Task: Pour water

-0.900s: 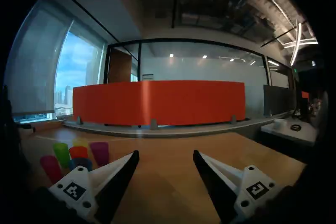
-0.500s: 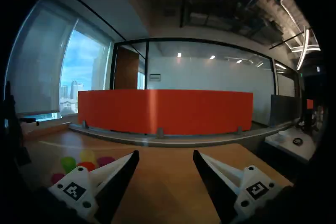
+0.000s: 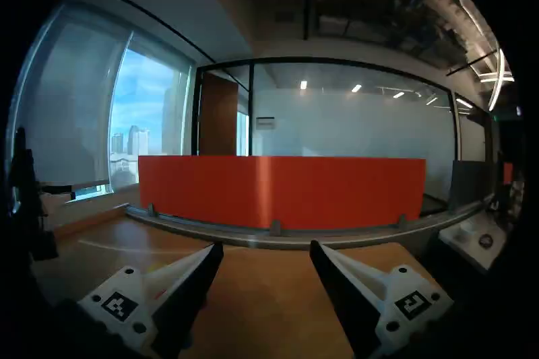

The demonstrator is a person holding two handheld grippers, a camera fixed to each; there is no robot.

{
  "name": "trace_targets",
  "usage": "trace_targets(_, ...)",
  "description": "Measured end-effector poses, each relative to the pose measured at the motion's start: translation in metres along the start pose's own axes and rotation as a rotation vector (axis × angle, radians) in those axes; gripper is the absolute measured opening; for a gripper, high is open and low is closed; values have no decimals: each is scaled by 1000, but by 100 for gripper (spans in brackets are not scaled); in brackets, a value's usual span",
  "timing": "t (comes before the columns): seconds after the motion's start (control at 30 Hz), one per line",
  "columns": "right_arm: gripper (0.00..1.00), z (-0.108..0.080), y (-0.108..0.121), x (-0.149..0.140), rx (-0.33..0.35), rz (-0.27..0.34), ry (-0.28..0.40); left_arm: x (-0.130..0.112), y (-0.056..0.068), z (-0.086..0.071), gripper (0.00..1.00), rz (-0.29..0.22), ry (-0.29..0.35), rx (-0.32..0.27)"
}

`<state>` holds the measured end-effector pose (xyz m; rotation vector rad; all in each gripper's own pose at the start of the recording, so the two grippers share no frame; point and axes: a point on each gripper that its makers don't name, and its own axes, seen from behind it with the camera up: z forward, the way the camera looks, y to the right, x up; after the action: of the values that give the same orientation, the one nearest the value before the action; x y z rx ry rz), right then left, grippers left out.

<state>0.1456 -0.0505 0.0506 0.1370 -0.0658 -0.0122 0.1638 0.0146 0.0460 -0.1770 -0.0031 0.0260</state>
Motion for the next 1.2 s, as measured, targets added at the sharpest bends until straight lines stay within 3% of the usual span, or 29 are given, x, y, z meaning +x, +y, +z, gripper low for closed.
trace_targets(0.17,99,3,-3,4,14,3,0,5,4,4,99,-2,-18,-32)
trace_targets(0.57,100,0,2,9,21,39,-9,14,-5,7,99,-1,-38,-35)
trace_targets(0.73,99,0,-2,7,48,29,-18,21,5,7,99,-8,-38,-78)
trace_targets(0.97,100,-2,-22,5,155,47,-27,23,21,9,99,-35,-43,-172)
trace_targets(1.2,100,-10,-50,8,301,45,-38,24,34,9,99,-6,-45,-259)
